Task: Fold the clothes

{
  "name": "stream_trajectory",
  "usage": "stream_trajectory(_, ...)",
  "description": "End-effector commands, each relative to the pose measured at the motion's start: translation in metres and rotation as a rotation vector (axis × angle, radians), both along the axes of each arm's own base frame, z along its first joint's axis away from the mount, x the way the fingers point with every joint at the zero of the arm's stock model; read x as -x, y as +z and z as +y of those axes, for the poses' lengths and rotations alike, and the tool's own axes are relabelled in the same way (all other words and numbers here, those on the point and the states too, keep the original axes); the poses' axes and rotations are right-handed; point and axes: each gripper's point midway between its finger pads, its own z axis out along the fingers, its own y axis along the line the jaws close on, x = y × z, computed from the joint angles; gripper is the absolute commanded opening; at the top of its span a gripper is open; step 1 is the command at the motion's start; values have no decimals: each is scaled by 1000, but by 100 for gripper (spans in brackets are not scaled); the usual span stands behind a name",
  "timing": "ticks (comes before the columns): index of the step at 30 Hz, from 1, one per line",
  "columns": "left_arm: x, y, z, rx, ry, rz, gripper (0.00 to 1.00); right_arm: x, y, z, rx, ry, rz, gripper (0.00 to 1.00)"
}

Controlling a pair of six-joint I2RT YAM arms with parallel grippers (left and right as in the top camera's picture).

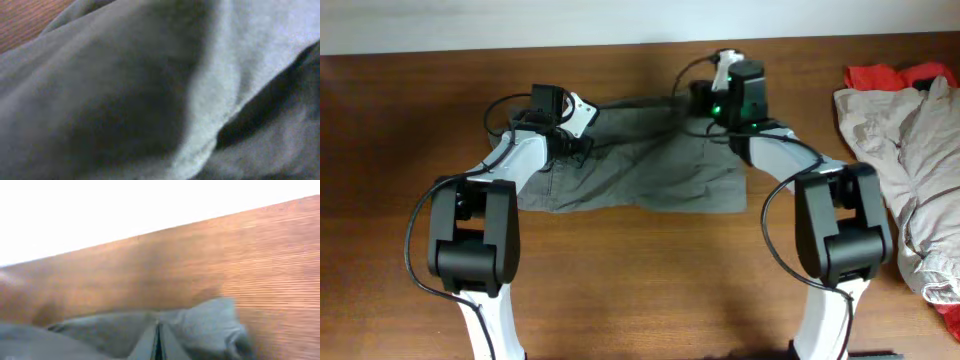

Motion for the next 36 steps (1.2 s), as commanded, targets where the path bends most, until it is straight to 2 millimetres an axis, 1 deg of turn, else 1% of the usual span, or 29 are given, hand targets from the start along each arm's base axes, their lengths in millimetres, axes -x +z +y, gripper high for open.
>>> stream_trajectory(1, -7, -2, 5, -30, -1, -23, 2, -1, 15, -16, -82, 2, 8, 4)
stream_trajectory(4, -23, 10, 4, -24, 4, -93, 4, 10, 20, -10, -124, 86, 37, 4)
stream_trajectory(6, -37, 23, 2, -9, 26, -145, 4, 24, 25, 0, -150, 171, 66, 5)
stream_trajectory(8, -50, 34, 2, 1, 52, -193, 5, 39, 26, 8, -176, 214, 127, 5)
stream_trajectory(11, -70, 52, 3, 14, 85, -293, 5, 63, 16, 20, -187, 260, 238, 5)
stream_trajectory(13, -82, 57, 6, 2, 104, -350, 4, 79, 6, 30, -175, 306, 298, 5)
stream_trajectory(16, -95, 59, 15, -36, 147, -414, 0, 97, -7, 41, -122, 370, 343, 5)
stream_trajectory(17, -97, 55, 18, -49, 158, -418, 1, 101, -10, 46, -102, 391, 347, 5)
stream_trajectory(20, -92, 47, 24, -77, 173, -387, 1, 108, -13, 55, -67, 435, 343, 5)
stream_trajectory(24, -80, 39, 41, -167, 220, -326, 11, 111, -19, 55, -23, 425, 355, 5)
stream_trajectory(25, -77, 35, 47, -193, 234, -308, 17, 110, -21, 53, -9, 412, 359, 6)
stream_trajectory(26, -73, 32, 53, -223, 248, -289, 21, 108, -25, 49, 13, 388, 364, 8)
stream_trajectory(28, -63, 23, 73, -296, 290, -238, 22, 106, -35, 36, 77, 322, 390, 8)
stream_trajectory(30, -58, 16, 89, -313, 325, -204, 22, 109, -46, 21, 136, 265, 436, 9)
stream_trajectory(34, -52, 5, 123, -277, 444, -152, 24, 124, -76, -5, 251, 174, 546, 8)
stream_trajectory(36, -48, 0, 131, -243, 460, -123, 24, 135, -92, -13, 284, 156, 599, 12)
